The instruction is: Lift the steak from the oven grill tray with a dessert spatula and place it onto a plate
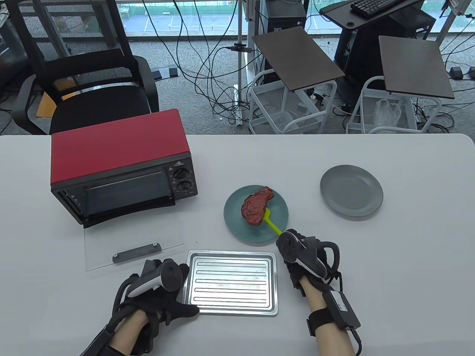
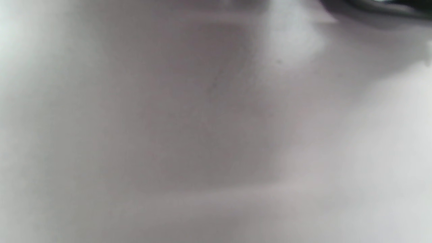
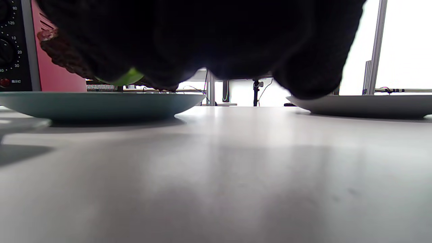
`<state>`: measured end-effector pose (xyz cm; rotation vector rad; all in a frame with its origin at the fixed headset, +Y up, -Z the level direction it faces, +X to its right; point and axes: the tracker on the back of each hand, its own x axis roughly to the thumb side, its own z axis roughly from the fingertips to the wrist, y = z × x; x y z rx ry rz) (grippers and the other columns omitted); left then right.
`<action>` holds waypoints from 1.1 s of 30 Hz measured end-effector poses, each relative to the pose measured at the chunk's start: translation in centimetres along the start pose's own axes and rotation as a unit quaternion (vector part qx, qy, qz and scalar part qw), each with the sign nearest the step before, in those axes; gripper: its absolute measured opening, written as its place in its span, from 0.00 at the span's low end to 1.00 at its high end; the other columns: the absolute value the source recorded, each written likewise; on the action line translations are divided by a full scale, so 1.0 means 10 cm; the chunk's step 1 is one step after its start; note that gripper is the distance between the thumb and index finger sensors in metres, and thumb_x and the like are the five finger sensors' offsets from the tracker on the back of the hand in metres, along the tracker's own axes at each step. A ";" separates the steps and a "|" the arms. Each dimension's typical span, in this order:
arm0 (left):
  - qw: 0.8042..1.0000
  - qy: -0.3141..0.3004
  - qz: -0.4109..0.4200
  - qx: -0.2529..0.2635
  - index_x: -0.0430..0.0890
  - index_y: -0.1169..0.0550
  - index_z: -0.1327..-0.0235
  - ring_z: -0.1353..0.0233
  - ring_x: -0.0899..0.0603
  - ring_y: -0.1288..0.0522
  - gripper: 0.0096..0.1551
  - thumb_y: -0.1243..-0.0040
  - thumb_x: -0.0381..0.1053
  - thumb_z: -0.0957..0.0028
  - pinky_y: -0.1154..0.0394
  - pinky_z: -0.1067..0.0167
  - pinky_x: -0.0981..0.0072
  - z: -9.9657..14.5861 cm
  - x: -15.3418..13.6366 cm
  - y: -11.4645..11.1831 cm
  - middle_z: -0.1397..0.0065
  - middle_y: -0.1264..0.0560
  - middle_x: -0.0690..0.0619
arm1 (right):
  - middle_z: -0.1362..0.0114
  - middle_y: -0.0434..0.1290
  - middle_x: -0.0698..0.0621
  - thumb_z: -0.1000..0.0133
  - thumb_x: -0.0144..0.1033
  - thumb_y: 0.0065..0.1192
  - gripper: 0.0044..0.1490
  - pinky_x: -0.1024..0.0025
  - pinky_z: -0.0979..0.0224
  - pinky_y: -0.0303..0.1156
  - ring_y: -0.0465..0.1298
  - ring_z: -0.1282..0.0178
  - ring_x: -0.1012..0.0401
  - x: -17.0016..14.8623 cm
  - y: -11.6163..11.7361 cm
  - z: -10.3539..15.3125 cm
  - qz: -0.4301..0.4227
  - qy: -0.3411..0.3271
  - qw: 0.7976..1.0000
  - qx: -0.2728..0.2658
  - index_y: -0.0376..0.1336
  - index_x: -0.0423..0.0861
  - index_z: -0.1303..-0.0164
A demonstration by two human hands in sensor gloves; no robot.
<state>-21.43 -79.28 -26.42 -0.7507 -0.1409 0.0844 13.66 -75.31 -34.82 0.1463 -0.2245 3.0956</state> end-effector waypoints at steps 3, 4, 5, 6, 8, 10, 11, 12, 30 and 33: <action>1.000 0.001 0.000 0.000 0.65 0.75 0.35 0.19 0.35 0.81 0.67 0.55 0.91 0.65 0.68 0.33 0.16 0.00 0.00 0.00 0.23 0.80 0.55 | 0.72 0.78 0.59 0.48 0.53 0.65 0.26 0.55 0.46 0.80 0.79 0.79 0.61 0.01 0.01 -0.01 0.005 -0.004 1.000 0.008 0.72 0.43 0.54; 1.000 0.001 0.000 0.000 0.65 0.75 0.35 0.19 0.35 0.81 0.67 0.55 0.91 0.65 0.68 0.33 0.16 0.00 0.00 0.00 0.23 0.81 0.55 | 0.72 0.78 0.59 0.47 0.53 0.65 0.26 0.55 0.46 0.80 0.79 0.79 0.61 0.01 0.01 -0.02 0.006 -0.004 1.000 0.009 0.72 0.43 0.54; 1.000 0.001 0.000 0.000 0.65 0.75 0.35 0.19 0.35 0.81 0.67 0.55 0.91 0.65 0.68 0.33 0.16 0.00 0.00 0.00 0.23 0.80 0.55 | 0.71 0.78 0.59 0.47 0.53 0.65 0.26 0.55 0.46 0.80 0.79 0.79 0.61 0.02 0.01 -0.02 0.007 -0.005 1.000 0.010 0.72 0.43 0.54; 1.000 0.001 0.000 0.000 0.65 0.75 0.35 0.19 0.35 0.81 0.67 0.55 0.91 0.65 0.68 0.33 0.16 0.00 0.00 0.00 0.23 0.80 0.55 | 0.71 0.78 0.59 0.47 0.53 0.65 0.26 0.55 0.46 0.80 0.79 0.79 0.61 0.02 0.01 -0.02 0.008 -0.005 1.000 0.011 0.72 0.43 0.54; 1.000 0.001 0.000 0.000 0.66 0.75 0.35 0.19 0.35 0.81 0.67 0.55 0.91 0.65 0.68 0.33 0.16 0.00 0.00 0.00 0.23 0.81 0.55 | 0.71 0.78 0.59 0.47 0.53 0.65 0.26 0.55 0.46 0.80 0.79 0.79 0.61 0.03 0.01 -0.02 0.011 -0.004 1.000 0.015 0.72 0.43 0.54; 1.000 0.001 0.000 0.000 0.65 0.75 0.35 0.19 0.35 0.81 0.67 0.55 0.91 0.65 0.68 0.33 0.16 0.00 0.00 0.00 0.23 0.81 0.55 | 0.71 0.78 0.59 0.47 0.53 0.66 0.26 0.54 0.46 0.80 0.79 0.79 0.61 0.03 0.00 -0.03 0.012 -0.003 1.000 0.019 0.72 0.42 0.54; 1.000 0.001 0.000 0.000 0.66 0.75 0.35 0.19 0.35 0.81 0.67 0.55 0.91 0.65 0.68 0.33 0.16 0.00 0.00 0.00 0.23 0.81 0.55 | 0.72 0.78 0.59 0.48 0.53 0.65 0.27 0.54 0.46 0.80 0.79 0.79 0.61 0.03 0.00 -0.03 0.013 -0.002 1.000 0.021 0.72 0.43 0.54; 1.000 0.001 0.000 0.000 0.66 0.75 0.35 0.19 0.35 0.81 0.67 0.55 0.91 0.65 0.68 0.33 0.16 0.00 0.00 0.00 0.23 0.81 0.55 | 0.72 0.78 0.59 0.48 0.53 0.65 0.26 0.55 0.46 0.80 0.79 0.79 0.61 0.03 0.00 -0.03 0.013 -0.001 1.000 0.023 0.72 0.43 0.54; 1.000 0.002 0.000 0.001 0.66 0.75 0.35 0.19 0.35 0.81 0.67 0.55 0.91 0.65 0.68 0.33 0.17 -0.01 0.00 0.01 0.23 0.81 0.55 | 0.73 0.79 0.59 0.49 0.54 0.67 0.26 0.54 0.46 0.80 0.79 0.80 0.61 0.12 -0.13 -0.04 0.090 -0.011 0.995 0.038 0.73 0.44 0.56; 1.000 0.001 0.000 0.001 0.66 0.75 0.35 0.19 0.35 0.81 0.67 0.55 0.91 0.65 0.68 0.33 0.16 -0.01 0.00 0.01 0.23 0.81 0.55 | 0.73 0.79 0.59 0.50 0.54 0.68 0.26 0.54 0.46 0.80 0.79 0.80 0.61 0.16 -0.23 -0.07 0.119 -0.013 0.991 0.055 0.74 0.45 0.56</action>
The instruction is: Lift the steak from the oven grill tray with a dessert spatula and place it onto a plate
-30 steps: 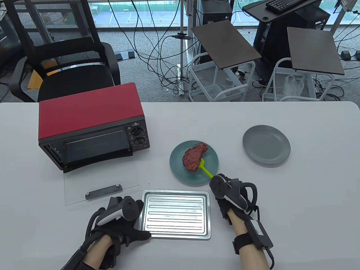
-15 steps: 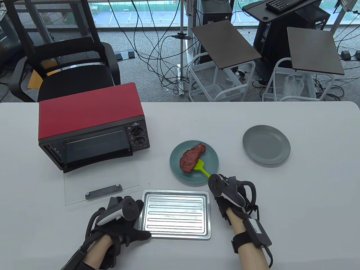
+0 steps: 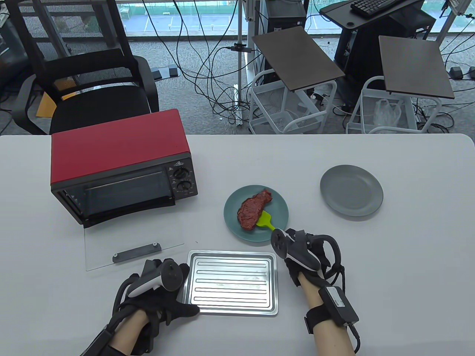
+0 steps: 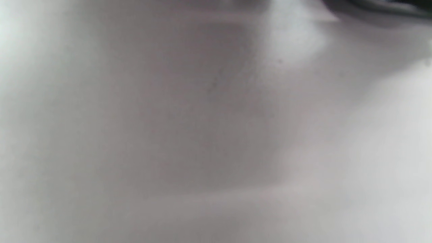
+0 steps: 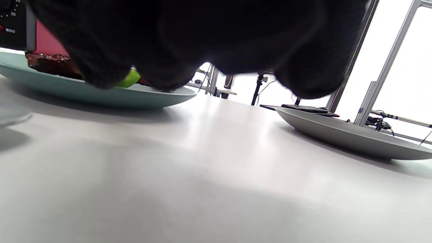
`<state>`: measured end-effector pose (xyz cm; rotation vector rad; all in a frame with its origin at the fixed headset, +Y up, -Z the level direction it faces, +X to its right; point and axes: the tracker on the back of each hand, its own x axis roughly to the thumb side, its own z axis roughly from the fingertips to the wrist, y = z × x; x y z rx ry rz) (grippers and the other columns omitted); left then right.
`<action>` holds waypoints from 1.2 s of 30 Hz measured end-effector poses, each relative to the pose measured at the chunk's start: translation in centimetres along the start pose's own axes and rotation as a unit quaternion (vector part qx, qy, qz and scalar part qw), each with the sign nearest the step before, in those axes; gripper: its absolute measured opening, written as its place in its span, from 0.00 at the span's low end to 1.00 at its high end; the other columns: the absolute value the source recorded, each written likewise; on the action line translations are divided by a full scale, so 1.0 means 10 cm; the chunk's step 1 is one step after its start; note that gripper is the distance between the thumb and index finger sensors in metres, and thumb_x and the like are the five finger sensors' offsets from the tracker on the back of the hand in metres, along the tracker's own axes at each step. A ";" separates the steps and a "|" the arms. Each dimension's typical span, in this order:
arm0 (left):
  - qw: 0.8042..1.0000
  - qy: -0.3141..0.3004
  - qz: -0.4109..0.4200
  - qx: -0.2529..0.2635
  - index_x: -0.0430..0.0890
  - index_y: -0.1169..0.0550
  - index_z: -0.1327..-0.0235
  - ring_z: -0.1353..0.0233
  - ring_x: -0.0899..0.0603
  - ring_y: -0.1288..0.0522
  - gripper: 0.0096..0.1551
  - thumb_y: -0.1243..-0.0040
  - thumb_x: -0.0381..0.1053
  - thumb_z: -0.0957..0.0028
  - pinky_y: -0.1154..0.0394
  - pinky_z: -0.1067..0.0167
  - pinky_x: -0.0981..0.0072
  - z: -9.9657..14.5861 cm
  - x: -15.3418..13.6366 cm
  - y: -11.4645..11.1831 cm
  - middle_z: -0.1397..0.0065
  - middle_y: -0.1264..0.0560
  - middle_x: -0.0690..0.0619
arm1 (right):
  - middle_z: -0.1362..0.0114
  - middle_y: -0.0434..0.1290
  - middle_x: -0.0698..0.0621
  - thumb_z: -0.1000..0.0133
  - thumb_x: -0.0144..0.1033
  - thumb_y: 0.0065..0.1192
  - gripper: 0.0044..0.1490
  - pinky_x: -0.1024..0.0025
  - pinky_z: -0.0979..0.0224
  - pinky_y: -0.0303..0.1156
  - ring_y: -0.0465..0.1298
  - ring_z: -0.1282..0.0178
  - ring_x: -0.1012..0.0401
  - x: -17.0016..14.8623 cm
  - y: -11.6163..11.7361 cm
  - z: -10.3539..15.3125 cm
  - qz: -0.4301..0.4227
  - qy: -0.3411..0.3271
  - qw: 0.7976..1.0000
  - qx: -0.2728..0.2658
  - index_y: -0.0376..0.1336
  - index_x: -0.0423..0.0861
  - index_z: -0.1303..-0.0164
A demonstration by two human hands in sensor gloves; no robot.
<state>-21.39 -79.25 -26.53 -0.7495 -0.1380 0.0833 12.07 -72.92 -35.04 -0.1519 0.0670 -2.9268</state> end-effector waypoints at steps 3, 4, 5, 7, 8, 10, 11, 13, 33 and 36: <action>1.000 0.000 0.000 0.000 0.66 0.75 0.35 0.19 0.35 0.81 0.67 0.55 0.91 0.65 0.68 0.33 0.17 0.00 0.00 0.00 0.23 0.80 0.55 | 0.73 0.79 0.59 0.50 0.54 0.68 0.25 0.54 0.46 0.79 0.79 0.80 0.60 0.02 -0.10 -0.03 0.008 0.005 1.000 0.022 0.74 0.45 0.56; 1.000 0.000 0.000 0.000 0.66 0.75 0.35 0.19 0.35 0.81 0.67 0.55 0.91 0.65 0.68 0.33 0.17 0.00 0.00 0.00 0.23 0.80 0.55 | 0.73 0.79 0.59 0.50 0.53 0.69 0.25 0.54 0.46 0.79 0.79 0.80 0.60 0.03 -0.12 -0.04 0.012 0.006 1.000 0.028 0.74 0.45 0.55; 1.000 0.000 0.000 0.000 0.66 0.75 0.35 0.19 0.35 0.81 0.67 0.55 0.91 0.65 0.68 0.33 0.17 0.00 0.00 0.00 0.23 0.80 0.55 | 0.73 0.79 0.59 0.50 0.54 0.69 0.25 0.54 0.46 0.79 0.79 0.80 0.60 0.04 -0.16 -0.04 0.019 0.006 0.999 0.031 0.74 0.45 0.56; 1.000 0.000 0.000 0.000 0.66 0.75 0.34 0.19 0.35 0.81 0.67 0.55 0.91 0.65 0.68 0.33 0.17 0.00 0.00 0.00 0.23 0.80 0.55 | 0.73 0.79 0.58 0.50 0.53 0.69 0.25 0.54 0.45 0.79 0.79 0.80 0.60 0.05 -0.19 -0.05 0.032 0.004 0.999 0.038 0.74 0.45 0.56; 1.000 0.000 0.000 0.000 0.66 0.75 0.34 0.19 0.35 0.81 0.67 0.55 0.91 0.65 0.68 0.33 0.17 0.00 0.00 0.00 0.23 0.80 0.55 | 0.73 0.79 0.58 0.50 0.53 0.69 0.25 0.54 0.45 0.79 0.78 0.80 0.60 0.06 -0.20 -0.05 0.040 0.003 0.998 0.040 0.74 0.45 0.56; 1.000 0.000 0.000 0.000 0.66 0.75 0.34 0.19 0.35 0.81 0.67 0.55 0.91 0.65 0.67 0.33 0.17 0.00 0.00 0.00 0.23 0.80 0.55 | 0.74 0.79 0.58 0.50 0.53 0.69 0.25 0.54 0.45 0.79 0.78 0.80 0.60 0.07 -0.22 -0.05 0.050 0.001 0.998 0.040 0.74 0.45 0.56; 1.000 0.000 0.000 0.001 0.66 0.75 0.34 0.19 0.35 0.81 0.67 0.55 0.91 0.65 0.68 0.33 0.17 0.00 0.00 0.00 0.23 0.80 0.55 | 0.74 0.79 0.58 0.50 0.53 0.69 0.25 0.54 0.45 0.79 0.78 0.80 0.60 0.07 -0.23 -0.05 0.054 0.001 0.998 0.044 0.74 0.46 0.56; 1.000 0.000 0.000 0.001 0.66 0.75 0.34 0.19 0.35 0.80 0.67 0.55 0.91 0.65 0.67 0.33 0.17 0.00 0.00 0.00 0.23 0.80 0.55 | 0.74 0.79 0.58 0.50 0.53 0.69 0.25 0.54 0.45 0.79 0.78 0.81 0.60 0.06 -0.24 -0.04 0.062 0.001 0.997 0.046 0.74 0.46 0.56; 1.000 0.000 0.000 0.002 0.66 0.75 0.34 0.19 0.35 0.80 0.67 0.55 0.91 0.65 0.67 0.33 0.17 0.00 0.00 0.00 0.23 0.80 0.55 | 0.74 0.79 0.58 0.51 0.54 0.70 0.24 0.54 0.45 0.79 0.78 0.81 0.60 -0.27 -0.51 0.18 0.097 0.002 0.991 0.096 0.75 0.46 0.56; 1.000 0.001 0.000 0.003 0.66 0.75 0.34 0.19 0.35 0.80 0.67 0.55 0.91 0.65 0.67 0.33 0.17 0.00 0.00 0.00 0.23 0.80 0.55 | 0.74 0.79 0.58 0.51 0.54 0.70 0.24 0.54 0.45 0.79 0.78 0.81 0.60 -0.38 -0.61 0.25 0.090 0.013 0.992 0.083 0.75 0.46 0.56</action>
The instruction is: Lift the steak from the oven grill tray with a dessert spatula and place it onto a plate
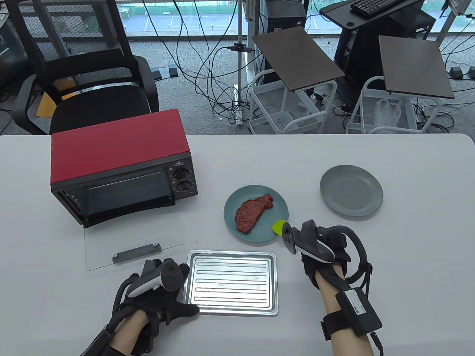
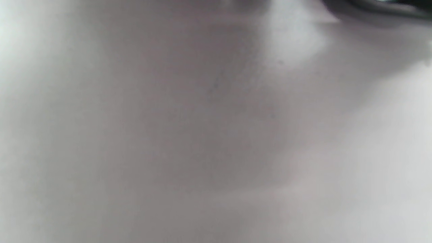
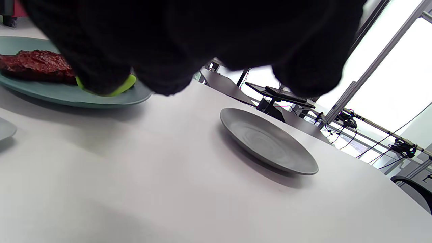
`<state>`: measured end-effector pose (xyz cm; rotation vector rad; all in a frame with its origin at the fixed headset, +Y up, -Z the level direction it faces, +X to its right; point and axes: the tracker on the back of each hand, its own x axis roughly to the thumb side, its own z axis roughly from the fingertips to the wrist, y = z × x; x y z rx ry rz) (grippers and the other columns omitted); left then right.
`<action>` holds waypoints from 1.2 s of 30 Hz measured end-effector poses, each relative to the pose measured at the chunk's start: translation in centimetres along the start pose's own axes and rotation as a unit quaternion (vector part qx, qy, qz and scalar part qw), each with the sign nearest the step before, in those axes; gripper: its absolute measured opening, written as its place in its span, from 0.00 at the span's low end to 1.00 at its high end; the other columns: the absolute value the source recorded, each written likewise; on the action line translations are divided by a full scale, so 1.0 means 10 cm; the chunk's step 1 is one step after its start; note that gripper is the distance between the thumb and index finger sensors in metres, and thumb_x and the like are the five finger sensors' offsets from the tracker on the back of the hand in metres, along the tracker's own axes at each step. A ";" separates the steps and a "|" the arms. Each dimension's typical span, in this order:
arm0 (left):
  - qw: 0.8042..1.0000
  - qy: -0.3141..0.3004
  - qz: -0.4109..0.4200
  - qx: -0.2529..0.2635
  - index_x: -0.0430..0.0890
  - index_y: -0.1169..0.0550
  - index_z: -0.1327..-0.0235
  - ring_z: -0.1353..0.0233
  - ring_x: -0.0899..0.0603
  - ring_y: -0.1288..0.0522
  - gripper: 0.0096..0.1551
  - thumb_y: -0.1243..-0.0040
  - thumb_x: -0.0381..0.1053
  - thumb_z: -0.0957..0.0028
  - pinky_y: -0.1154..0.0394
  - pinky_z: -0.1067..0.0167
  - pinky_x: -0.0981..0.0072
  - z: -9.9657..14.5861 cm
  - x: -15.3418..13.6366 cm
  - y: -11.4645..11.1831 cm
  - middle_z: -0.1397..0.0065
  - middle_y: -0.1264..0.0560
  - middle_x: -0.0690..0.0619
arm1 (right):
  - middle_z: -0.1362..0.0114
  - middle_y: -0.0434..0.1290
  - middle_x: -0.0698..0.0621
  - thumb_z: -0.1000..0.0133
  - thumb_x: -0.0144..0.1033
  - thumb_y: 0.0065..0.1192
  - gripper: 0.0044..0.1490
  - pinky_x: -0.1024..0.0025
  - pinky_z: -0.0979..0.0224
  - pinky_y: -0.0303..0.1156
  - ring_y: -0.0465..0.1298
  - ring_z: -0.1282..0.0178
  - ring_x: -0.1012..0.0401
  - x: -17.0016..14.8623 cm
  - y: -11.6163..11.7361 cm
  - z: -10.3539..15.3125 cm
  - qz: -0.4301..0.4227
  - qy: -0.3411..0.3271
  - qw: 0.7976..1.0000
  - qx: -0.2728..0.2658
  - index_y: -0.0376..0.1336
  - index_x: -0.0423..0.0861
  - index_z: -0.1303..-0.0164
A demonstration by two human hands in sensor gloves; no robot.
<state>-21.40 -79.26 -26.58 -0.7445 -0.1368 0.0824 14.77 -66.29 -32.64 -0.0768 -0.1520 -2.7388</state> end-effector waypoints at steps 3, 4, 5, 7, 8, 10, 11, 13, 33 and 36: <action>1.000 0.000 0.000 -0.001 0.66 0.75 0.34 0.19 0.35 0.80 0.67 0.55 0.91 0.65 0.67 0.33 0.17 0.00 0.00 0.00 0.23 0.80 0.55 | 0.74 0.79 0.58 0.51 0.54 0.70 0.25 0.54 0.45 0.79 0.78 0.81 0.60 -0.15 -0.08 0.07 -0.015 0.014 1.000 -0.021 0.75 0.46 0.56; 1.000 0.000 0.000 -0.001 0.66 0.75 0.34 0.19 0.35 0.80 0.67 0.55 0.91 0.65 0.67 0.33 0.17 0.00 0.00 0.00 0.23 0.80 0.55 | 0.74 0.79 0.58 0.51 0.54 0.70 0.25 0.54 0.45 0.79 0.78 0.80 0.60 -0.20 -0.10 0.09 -0.021 0.021 0.999 -0.030 0.75 0.46 0.56; 1.000 -0.001 0.001 -0.001 0.66 0.75 0.34 0.19 0.35 0.80 0.67 0.55 0.91 0.65 0.67 0.33 0.17 0.00 0.00 0.00 0.23 0.80 0.55 | 0.74 0.79 0.58 0.51 0.54 0.70 0.25 0.54 0.45 0.79 0.78 0.80 0.60 -0.24 -0.12 0.10 -0.026 0.026 0.999 -0.039 0.75 0.46 0.56; 1.000 -0.001 0.000 0.000 0.66 0.75 0.34 0.19 0.35 0.80 0.67 0.55 0.91 0.65 0.67 0.33 0.17 0.00 0.00 0.00 0.23 0.80 0.55 | 0.74 0.79 0.58 0.50 0.54 0.70 0.25 0.54 0.45 0.79 0.78 0.80 0.59 -0.34 -0.16 0.13 -0.038 0.039 0.997 -0.060 0.75 0.46 0.56; 1.000 -0.002 0.000 0.000 0.65 0.75 0.34 0.19 0.35 0.80 0.67 0.55 0.91 0.65 0.67 0.33 0.17 0.00 0.00 0.00 0.23 0.80 0.55 | 0.74 0.79 0.58 0.51 0.53 0.70 0.25 0.54 0.45 0.79 0.78 0.80 0.59 -0.41 -0.19 0.14 -0.047 0.047 0.995 -0.072 0.75 0.45 0.56; 1.000 -0.002 -0.001 0.000 0.65 0.75 0.34 0.19 0.35 0.80 0.67 0.55 0.91 0.65 0.67 0.33 0.17 0.00 0.00 0.00 0.23 0.80 0.55 | 0.74 0.79 0.58 0.50 0.53 0.70 0.25 0.53 0.45 0.79 0.79 0.80 0.59 -0.52 -0.21 0.15 -0.066 0.055 0.993 -0.078 0.74 0.45 0.56; 1.000 -0.002 -0.001 0.000 0.65 0.75 0.34 0.19 0.35 0.80 0.67 0.55 0.91 0.65 0.67 0.33 0.17 0.00 0.00 0.00 0.23 0.80 0.55 | 0.74 0.80 0.58 0.50 0.53 0.70 0.25 0.53 0.45 0.79 0.79 0.80 0.59 -0.55 -0.22 0.16 -0.071 0.061 0.992 -0.084 0.74 0.45 0.56; 1.000 -0.002 0.000 0.000 0.65 0.75 0.34 0.19 0.35 0.80 0.67 0.55 0.91 0.65 0.67 0.33 0.17 0.00 0.00 0.00 0.23 0.80 0.55 | 0.74 0.80 0.58 0.50 0.53 0.70 0.25 0.53 0.45 0.79 0.79 0.80 0.59 -0.67 -0.24 0.17 -0.084 0.080 0.985 -0.125 0.74 0.45 0.56; 1.000 -0.005 0.001 0.000 0.65 0.75 0.34 0.19 0.35 0.80 0.67 0.55 0.91 0.65 0.68 0.33 0.17 -0.01 0.00 -0.01 0.23 0.80 0.54 | 0.71 0.80 0.58 0.48 0.54 0.68 0.26 0.53 0.45 0.79 0.80 0.77 0.59 -1.29 0.53 -0.36 -0.219 0.292 0.919 -0.151 0.73 0.44 0.54; 1.000 -0.005 0.002 0.000 0.65 0.75 0.34 0.19 0.35 0.81 0.67 0.55 0.91 0.65 0.68 0.33 0.17 -0.01 0.00 -0.01 0.23 0.80 0.54 | 0.71 0.80 0.58 0.48 0.54 0.68 0.26 0.53 0.45 0.79 0.80 0.77 0.59 -1.29 0.67 -0.47 -0.225 0.303 0.917 -0.128 0.72 0.44 0.53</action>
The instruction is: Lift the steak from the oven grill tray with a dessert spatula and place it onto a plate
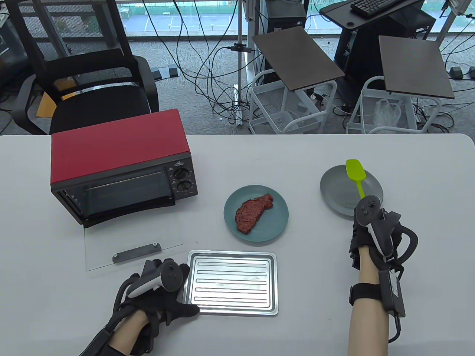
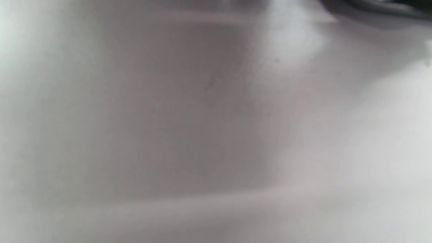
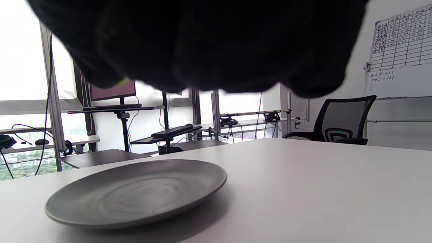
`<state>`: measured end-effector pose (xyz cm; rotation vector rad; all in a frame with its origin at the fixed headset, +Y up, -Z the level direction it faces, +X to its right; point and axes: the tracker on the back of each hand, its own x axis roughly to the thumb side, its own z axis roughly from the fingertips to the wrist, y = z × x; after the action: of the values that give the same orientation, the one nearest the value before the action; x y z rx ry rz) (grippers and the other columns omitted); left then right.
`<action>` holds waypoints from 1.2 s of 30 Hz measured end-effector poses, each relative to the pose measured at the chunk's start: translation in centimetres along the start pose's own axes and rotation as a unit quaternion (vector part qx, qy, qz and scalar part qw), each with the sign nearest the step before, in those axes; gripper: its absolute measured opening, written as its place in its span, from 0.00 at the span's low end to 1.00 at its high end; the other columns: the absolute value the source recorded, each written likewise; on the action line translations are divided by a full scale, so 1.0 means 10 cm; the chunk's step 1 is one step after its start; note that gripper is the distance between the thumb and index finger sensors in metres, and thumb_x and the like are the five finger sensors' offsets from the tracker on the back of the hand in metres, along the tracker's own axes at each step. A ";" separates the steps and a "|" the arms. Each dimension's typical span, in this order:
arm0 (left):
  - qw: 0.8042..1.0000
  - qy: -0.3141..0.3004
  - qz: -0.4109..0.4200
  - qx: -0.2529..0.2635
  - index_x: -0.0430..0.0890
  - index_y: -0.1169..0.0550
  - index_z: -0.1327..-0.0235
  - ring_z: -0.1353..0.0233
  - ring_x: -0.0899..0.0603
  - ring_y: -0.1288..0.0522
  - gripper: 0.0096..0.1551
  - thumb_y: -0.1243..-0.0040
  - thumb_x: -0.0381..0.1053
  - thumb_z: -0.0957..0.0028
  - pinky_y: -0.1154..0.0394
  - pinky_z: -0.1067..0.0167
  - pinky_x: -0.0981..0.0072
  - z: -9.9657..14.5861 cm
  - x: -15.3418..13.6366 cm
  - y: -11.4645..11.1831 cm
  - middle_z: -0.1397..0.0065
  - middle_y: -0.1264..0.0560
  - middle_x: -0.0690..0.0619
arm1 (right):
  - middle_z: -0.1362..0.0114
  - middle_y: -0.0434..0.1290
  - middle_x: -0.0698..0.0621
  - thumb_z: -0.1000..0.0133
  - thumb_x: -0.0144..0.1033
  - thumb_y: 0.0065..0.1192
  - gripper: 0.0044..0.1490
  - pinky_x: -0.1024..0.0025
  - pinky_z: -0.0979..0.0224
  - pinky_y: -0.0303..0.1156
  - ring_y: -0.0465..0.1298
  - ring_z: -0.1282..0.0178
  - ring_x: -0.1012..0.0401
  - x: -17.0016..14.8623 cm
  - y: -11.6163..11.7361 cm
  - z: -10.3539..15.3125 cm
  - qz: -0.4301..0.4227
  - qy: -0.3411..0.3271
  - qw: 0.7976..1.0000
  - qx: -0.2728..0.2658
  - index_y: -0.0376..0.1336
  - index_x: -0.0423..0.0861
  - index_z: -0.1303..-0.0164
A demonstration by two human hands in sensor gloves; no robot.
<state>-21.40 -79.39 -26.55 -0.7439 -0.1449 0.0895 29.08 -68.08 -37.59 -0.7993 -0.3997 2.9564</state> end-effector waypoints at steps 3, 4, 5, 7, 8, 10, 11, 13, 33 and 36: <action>1.000 -0.001 0.001 -0.001 0.65 0.75 0.34 0.19 0.35 0.81 0.67 0.55 0.91 0.65 0.68 0.33 0.17 0.00 0.00 0.00 0.23 0.80 0.54 | 0.70 0.80 0.58 0.48 0.54 0.68 0.26 0.53 0.45 0.79 0.81 0.77 0.59 0.00 0.18 -0.07 0.010 0.007 1.000 0.021 0.72 0.44 0.53; 1.000 -0.001 0.001 -0.001 0.65 0.75 0.34 0.19 0.34 0.81 0.67 0.54 0.91 0.65 0.68 0.33 0.17 0.00 0.00 0.00 0.23 0.80 0.54 | 0.71 0.80 0.58 0.49 0.54 0.68 0.26 0.53 0.45 0.79 0.81 0.77 0.59 0.01 0.25 -0.09 0.015 0.010 0.999 0.026 0.73 0.44 0.53; 1.000 -0.001 0.001 -0.002 0.65 0.75 0.34 0.19 0.35 0.81 0.67 0.54 0.90 0.64 0.68 0.33 0.17 0.00 0.00 0.00 0.23 0.80 0.54 | 0.71 0.80 0.58 0.49 0.54 0.68 0.26 0.53 0.45 0.79 0.81 0.77 0.59 0.01 0.30 -0.10 0.018 0.010 0.999 0.029 0.73 0.44 0.54; 1.000 -0.001 0.002 -0.002 0.65 0.75 0.34 0.20 0.35 0.81 0.67 0.54 0.90 0.64 0.68 0.33 0.17 0.00 0.00 0.00 0.23 0.80 0.54 | 0.71 0.80 0.58 0.49 0.54 0.69 0.26 0.53 0.45 0.79 0.81 0.77 0.59 0.01 0.46 -0.13 0.027 0.016 0.998 0.046 0.73 0.44 0.54; 1.000 -0.002 0.002 -0.002 0.65 0.75 0.34 0.20 0.34 0.81 0.67 0.54 0.90 0.65 0.68 0.33 0.17 0.00 0.00 0.00 0.23 0.80 0.54 | 0.71 0.80 0.58 0.49 0.54 0.69 0.26 0.53 0.45 0.79 0.81 0.77 0.59 0.00 0.49 -0.14 0.029 0.018 0.998 0.050 0.73 0.44 0.54; 1.000 -0.002 0.002 -0.002 0.65 0.75 0.34 0.20 0.34 0.81 0.67 0.54 0.90 0.65 0.68 0.33 0.17 0.00 0.00 0.00 0.23 0.81 0.54 | 0.71 0.81 0.58 0.49 0.54 0.69 0.26 0.53 0.45 0.79 0.81 0.77 0.59 -0.01 0.59 -0.14 0.030 0.022 0.998 0.057 0.73 0.44 0.54; 1.000 -0.002 0.002 -0.002 0.65 0.75 0.34 0.20 0.34 0.81 0.67 0.54 0.90 0.65 0.68 0.33 0.17 0.00 0.00 0.00 0.23 0.80 0.54 | 0.70 0.81 0.58 0.49 0.54 0.69 0.26 0.52 0.45 0.79 0.81 0.76 0.59 -0.01 0.65 -0.15 0.030 0.023 0.997 0.063 0.73 0.44 0.54; 1.000 -0.002 0.002 -0.003 0.65 0.75 0.34 0.20 0.34 0.81 0.67 0.54 0.90 0.65 0.68 0.33 0.17 -0.01 0.00 0.00 0.23 0.81 0.54 | 0.70 0.81 0.58 0.49 0.54 0.69 0.27 0.53 0.45 0.79 0.81 0.76 0.59 -0.01 0.70 -0.15 0.034 0.022 0.997 0.069 0.73 0.44 0.54; 1.000 -0.003 0.002 -0.004 0.65 0.75 0.34 0.20 0.34 0.81 0.67 0.54 0.90 0.64 0.68 0.33 0.17 -0.02 0.01 0.01 0.23 0.80 0.54 | 0.63 0.83 0.52 0.48 0.56 0.67 0.34 0.50 0.42 0.77 0.83 0.69 0.55 -0.02 0.80 -0.19 0.053 0.037 0.993 0.101 0.71 0.40 0.46; 1.000 -0.003 0.002 -0.004 0.65 0.75 0.34 0.20 0.34 0.81 0.67 0.54 0.90 0.65 0.68 0.33 0.17 -0.02 0.01 0.01 0.23 0.81 0.54 | 0.60 0.83 0.51 0.48 0.57 0.66 0.36 0.49 0.41 0.77 0.83 0.65 0.54 -0.02 0.81 -0.17 0.060 0.036 0.991 0.118 0.70 0.39 0.44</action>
<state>-21.31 -79.46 -26.71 -0.7525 -0.1491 0.0942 30.29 -75.50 -41.03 -0.9248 0.0032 2.9949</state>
